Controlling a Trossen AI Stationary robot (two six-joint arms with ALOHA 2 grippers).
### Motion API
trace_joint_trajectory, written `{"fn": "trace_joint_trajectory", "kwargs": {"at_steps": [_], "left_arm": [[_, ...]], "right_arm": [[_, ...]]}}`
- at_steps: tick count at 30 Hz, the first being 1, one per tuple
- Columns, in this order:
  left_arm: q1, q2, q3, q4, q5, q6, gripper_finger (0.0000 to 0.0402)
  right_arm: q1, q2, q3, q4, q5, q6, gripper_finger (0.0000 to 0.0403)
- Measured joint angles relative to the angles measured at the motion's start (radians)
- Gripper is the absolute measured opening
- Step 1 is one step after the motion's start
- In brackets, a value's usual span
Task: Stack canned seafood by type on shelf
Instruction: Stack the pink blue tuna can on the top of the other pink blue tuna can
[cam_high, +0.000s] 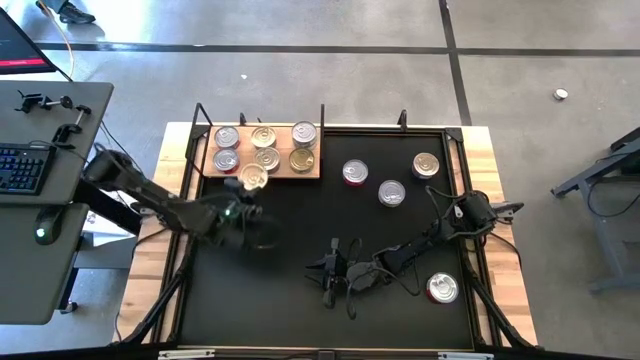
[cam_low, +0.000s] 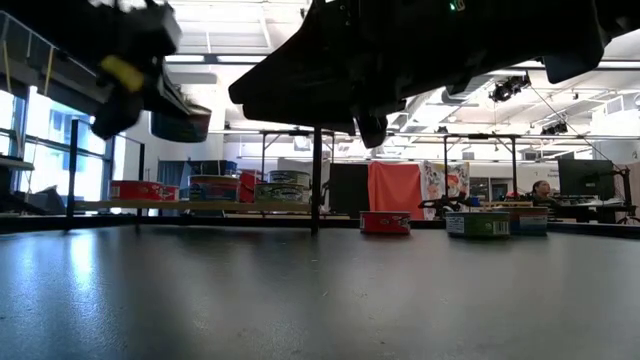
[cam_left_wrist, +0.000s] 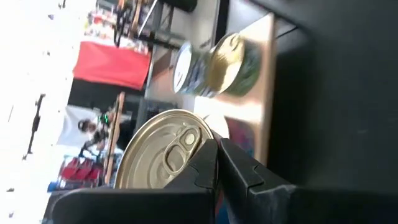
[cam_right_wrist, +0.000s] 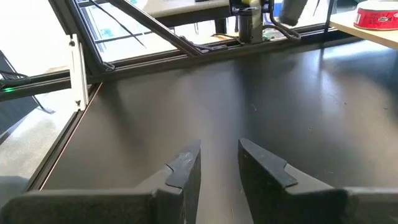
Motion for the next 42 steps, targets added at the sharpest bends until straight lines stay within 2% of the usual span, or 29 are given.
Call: {"fn": "trace_joint_trajectory", "kwargs": {"at_steps": [4, 10, 15, 22, 32, 37, 40, 42], "left_arm": [[0.13, -0.07, -0.053, 0.185, 0.083, 0.226, 0.0], [0.289, -0.136, -0.15, 0.592, 0.279, 0.61, 0.0], [0.413, -0.139, -0.178, 0.772, 0.408, 0.761, 0.0], [0.636, -0.139, -0.179, 0.894, 0.59, 0.83, 0.0], [1.004, -0.138, -0.179, 0.922, 0.999, 0.713, 0.0], [1.104, -0.12, -0.179, 0.928, 1.089, 0.682, 0.0], [1.134, -0.085, -0.179, 0.935, 1.162, 0.667, 0.0], [1.145, -0.053, -0.179, 0.938, 1.172, 0.665, 0.0]], "right_arm": [[0.0, 0.0, 0.0, -0.004, 0.0, 0.002, 0.0098], [0.0, 0.0, 0.0, -0.007, 0.0, 0.003, 0.0098], [0.0, 0.0, 0.0, -0.013, 0.0, 0.007, 0.0098], [0.0, 0.0, 0.0, -0.013, 0.0, 0.007, 0.0098], [0.0, 0.0, 0.0, -0.013, 0.0, 0.008, 0.0098], [0.0, 0.0, 0.0, -0.013, 0.0, 0.007, 0.0098], [0.0, 0.0, 0.0, -0.013, 0.0, 0.007, 0.0098], [0.0, 0.0, 0.0, -0.013, 0.0, 0.009, 0.0098]]}}
